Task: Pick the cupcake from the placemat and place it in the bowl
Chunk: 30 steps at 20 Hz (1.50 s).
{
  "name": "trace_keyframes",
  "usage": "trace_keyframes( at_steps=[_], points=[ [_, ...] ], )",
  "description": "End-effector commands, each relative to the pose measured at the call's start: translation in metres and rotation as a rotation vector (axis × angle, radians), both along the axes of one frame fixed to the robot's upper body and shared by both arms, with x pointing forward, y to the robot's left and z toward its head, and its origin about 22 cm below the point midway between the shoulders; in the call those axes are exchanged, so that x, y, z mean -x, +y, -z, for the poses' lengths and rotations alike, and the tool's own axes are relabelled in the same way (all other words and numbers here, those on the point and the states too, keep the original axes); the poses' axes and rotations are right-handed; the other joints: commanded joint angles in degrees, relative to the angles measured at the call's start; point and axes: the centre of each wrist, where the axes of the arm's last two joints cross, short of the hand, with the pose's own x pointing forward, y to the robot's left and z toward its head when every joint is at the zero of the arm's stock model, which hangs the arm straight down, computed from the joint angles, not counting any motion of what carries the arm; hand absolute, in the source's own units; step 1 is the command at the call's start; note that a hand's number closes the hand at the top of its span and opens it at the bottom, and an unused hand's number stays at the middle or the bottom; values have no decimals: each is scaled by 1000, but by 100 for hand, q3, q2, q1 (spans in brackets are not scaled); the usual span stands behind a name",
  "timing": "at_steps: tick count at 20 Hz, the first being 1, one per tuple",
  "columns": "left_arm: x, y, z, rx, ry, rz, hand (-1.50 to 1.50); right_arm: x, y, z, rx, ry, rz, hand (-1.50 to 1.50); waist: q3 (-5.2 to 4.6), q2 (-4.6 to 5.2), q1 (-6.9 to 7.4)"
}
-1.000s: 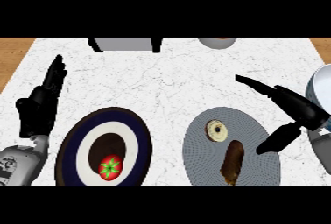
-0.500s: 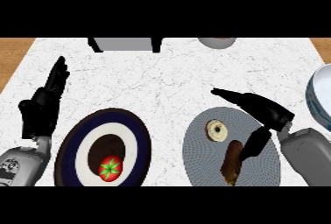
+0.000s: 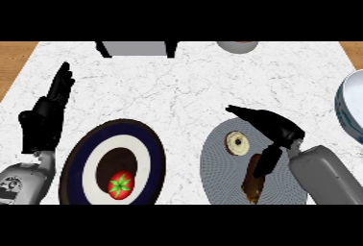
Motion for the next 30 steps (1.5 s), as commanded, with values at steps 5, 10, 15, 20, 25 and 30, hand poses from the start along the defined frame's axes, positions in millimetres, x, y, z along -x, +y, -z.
trace_keyframes(
  at_steps=[5, 10, 15, 20, 25, 30],
  points=[
    [0, 7, 2, 29, 5, -5, 0, -5, 17, 25, -8, 21, -11, -150, 0, 0, -7],
    [1, -4, -1, 13, 0, 19, 0, -31, 28, 38, -15, 20, -26, -150, 2, 7, 29],
    [9, 5, -23, 4, -17, 8, 0, -12, 17, 58, 40, -61, -99, 150, 3, -1, 27],
    [5, 6, -11, -1, -4, -8, 0, -8, 28, 63, 4, -87, -108, 150, 0, -3, -7],
    [-5, -9, -2, 11, -6, 1, 0, -12, 25, 45, -45, -130, -111, 150, 0, -5, -31],
    [15, 12, 12, 6, 24, -30, 0, 66, 82, 64, 40, -99, 91, 150, -10, -63, -171]
  ],
)
